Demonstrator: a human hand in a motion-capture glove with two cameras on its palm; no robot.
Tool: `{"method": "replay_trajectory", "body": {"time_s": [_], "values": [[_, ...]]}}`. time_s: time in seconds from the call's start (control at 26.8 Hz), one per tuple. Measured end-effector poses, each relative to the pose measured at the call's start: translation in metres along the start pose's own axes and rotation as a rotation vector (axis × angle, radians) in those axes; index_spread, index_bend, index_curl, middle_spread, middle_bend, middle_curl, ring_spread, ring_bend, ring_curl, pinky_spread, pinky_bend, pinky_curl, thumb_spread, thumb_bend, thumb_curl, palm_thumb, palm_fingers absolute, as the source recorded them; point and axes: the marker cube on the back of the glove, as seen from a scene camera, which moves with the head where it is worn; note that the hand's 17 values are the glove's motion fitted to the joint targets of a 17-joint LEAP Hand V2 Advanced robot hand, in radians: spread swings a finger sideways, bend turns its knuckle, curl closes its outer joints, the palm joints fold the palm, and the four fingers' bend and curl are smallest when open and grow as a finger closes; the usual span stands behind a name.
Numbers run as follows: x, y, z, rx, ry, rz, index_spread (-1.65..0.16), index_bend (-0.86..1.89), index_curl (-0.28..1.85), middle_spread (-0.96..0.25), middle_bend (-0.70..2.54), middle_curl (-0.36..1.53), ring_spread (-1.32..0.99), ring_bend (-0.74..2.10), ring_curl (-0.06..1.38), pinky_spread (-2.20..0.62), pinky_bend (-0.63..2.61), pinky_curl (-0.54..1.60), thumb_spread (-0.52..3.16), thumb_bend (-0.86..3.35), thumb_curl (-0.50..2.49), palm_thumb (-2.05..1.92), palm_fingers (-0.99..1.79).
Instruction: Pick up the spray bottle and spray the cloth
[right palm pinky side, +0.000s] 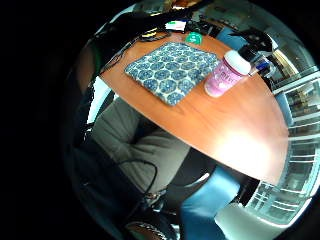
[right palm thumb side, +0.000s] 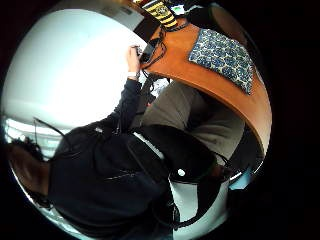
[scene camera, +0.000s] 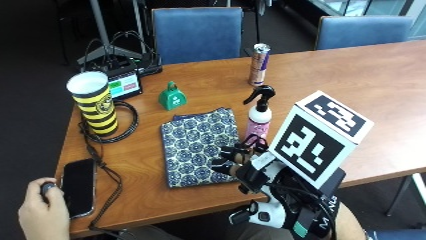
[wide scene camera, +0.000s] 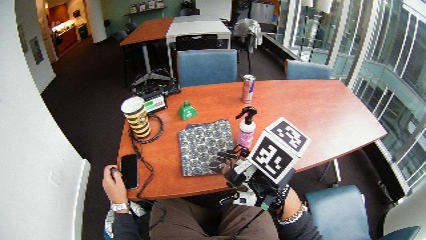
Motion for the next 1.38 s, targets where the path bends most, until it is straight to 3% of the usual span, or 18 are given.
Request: {"method": "replay_trajectory", "body": {"time_s": [0.34,0.78,1.16,1.38], "values": [[0.001,0.000,0.004,-0.017,-0.004,0.006,-0.38,0.25,0.20,-0.08,0.24,0.16,-0.07,0.29,0.16,0.18,0.28,0.16,0.76,0.08,0.10,0.25,0.51],[0.016,-0.022,-0.007,-0.004,0.039,0.019,-0.43,0.19,0.27,-0.10,0.19,0.22,-0.07,0.26,0.20,0.22,0.25,0.22,0.95,0.02,0.15,0.28,0.52],[0.083,-0.072,-0.045,0.266,0.152,0.201,-0.43,0.21,0.31,-0.10,0.21,0.27,-0.08,0.27,0.23,0.22,0.15,0.22,1.04,0.01,0.19,0.36,0.61],[0.132,-0.091,-0.063,0.378,0.050,0.317,-0.41,0.20,0.33,-0.11,0.24,0.30,-0.09,0.33,0.26,0.23,0.13,0.20,1.09,0.02,0.22,0.44,0.71]]}}
